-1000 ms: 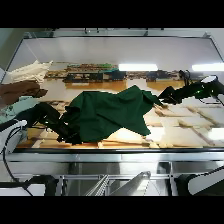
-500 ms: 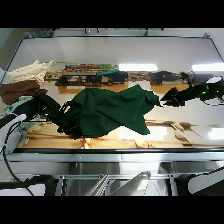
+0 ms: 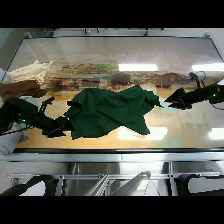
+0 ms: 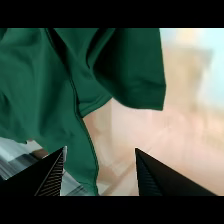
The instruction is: Fold the shirts.
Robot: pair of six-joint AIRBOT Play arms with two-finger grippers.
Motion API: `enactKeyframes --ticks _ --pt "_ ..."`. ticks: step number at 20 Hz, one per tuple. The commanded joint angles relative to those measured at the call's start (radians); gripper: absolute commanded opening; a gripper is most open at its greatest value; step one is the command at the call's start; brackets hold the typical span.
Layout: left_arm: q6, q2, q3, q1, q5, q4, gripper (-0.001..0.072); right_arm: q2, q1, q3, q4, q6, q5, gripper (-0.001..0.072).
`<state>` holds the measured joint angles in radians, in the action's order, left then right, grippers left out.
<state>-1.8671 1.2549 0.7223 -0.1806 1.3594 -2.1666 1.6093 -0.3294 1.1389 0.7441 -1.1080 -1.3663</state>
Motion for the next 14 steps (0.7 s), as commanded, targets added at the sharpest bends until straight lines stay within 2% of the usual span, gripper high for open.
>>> enactKeyframes --ticks 1,5,10,11,12,13,14 --pt "-0.027 0.035 -0.059 -0.048 -0.067 -0.002 0.0704 -0.027 0.063 -0.117 -0.005 0.027 0.097 0.0504" --pt "-0.109 0.154 -0.058 -0.044 -0.139 -0.141 0.0704 -0.027 0.169 -0.172 -0.006 0.039 0.19 0.0503" --pt "-0.224 0.28 -0.057 -0.044 -0.189 -0.336 0.0701 -0.027 0.233 -0.174 -0.007 0.038 0.21 0.0503" --pt "-0.235 0.298 -0.057 -0.044 -0.182 -0.35 0.0571 -0.027 0.232 -0.175 -0.006 0.038 0.207 0.0503" --pt "-0.238 0.308 -0.057 -0.044 -0.182 -0.349 0.0362 -0.027 0.232 -0.179 -0.006 0.038 0.205 0.0503" --pt "-0.239 0.311 -0.057 -0.044 -0.182 -0.349 0.0191 -0.027 0.232 -0.185 -0.006 0.038 0.2 0.0502" --pt "-0.24 0.308 -0.057 -0.044 -0.182 -0.349 0.0074 -0.027 0.232 -0.196 -0.006 0.038 0.195 0.0503"
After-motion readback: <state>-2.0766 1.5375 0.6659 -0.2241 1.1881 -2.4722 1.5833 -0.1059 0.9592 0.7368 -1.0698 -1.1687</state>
